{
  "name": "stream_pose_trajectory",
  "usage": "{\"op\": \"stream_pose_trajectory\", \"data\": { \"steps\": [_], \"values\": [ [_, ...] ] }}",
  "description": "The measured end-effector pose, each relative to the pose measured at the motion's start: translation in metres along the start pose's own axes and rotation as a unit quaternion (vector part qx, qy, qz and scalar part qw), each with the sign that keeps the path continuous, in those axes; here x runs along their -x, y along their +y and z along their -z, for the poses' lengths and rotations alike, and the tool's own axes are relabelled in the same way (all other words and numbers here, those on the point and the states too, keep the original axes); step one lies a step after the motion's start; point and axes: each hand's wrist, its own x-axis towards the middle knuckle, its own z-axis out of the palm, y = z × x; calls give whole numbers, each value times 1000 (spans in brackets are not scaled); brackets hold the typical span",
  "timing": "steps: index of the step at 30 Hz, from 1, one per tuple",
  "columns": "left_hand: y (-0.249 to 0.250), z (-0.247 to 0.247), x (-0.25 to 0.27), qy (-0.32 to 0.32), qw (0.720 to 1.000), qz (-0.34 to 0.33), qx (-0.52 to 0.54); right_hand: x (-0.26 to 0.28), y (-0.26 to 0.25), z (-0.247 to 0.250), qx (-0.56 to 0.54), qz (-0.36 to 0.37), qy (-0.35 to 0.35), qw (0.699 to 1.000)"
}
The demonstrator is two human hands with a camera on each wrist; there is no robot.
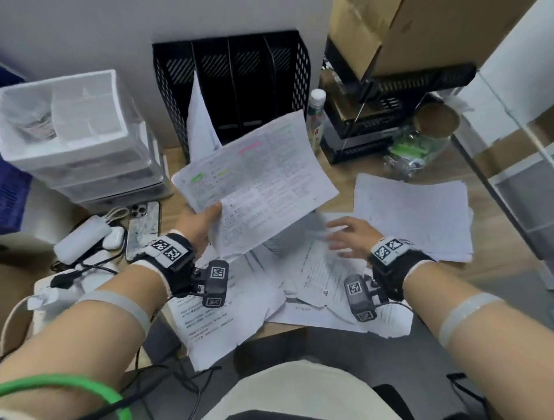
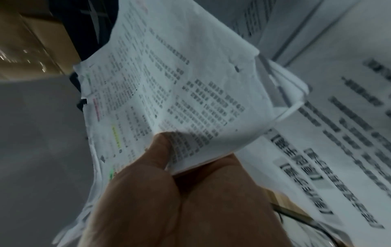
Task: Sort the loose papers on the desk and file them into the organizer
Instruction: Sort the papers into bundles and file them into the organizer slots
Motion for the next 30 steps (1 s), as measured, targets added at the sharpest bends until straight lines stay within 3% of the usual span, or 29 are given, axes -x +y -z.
{"op": "stream_pose_trajectory", "data": {
  "steps": [2,5,11,15,18,23,26,30],
  "values": [
    [2,22,-1,21,1000,-13,12,-4,17,-10,123,18,-8,992],
    [1,52,-3,80,996,1,35,-13,34,-35,294,68,-11,953],
    [-4,106,-9,185,982,-1,40,-30,43,-80,429,77,-31,899],
    [0,124,1,210,977,21,-21,-36,33,-87,409,99,-37,906],
    [-4,133,12,189,980,53,-28,-44,17,-93,383,124,-24,915],
    [-22,122,30,102,971,135,-171,-71,-11,-101,325,139,15,935],
    [-41,117,31,88,932,162,-314,-86,-28,-108,377,127,-6,918],
    [-59,124,23,-2,867,175,-467,-103,-46,-118,468,110,-55,875]
  ]
}}
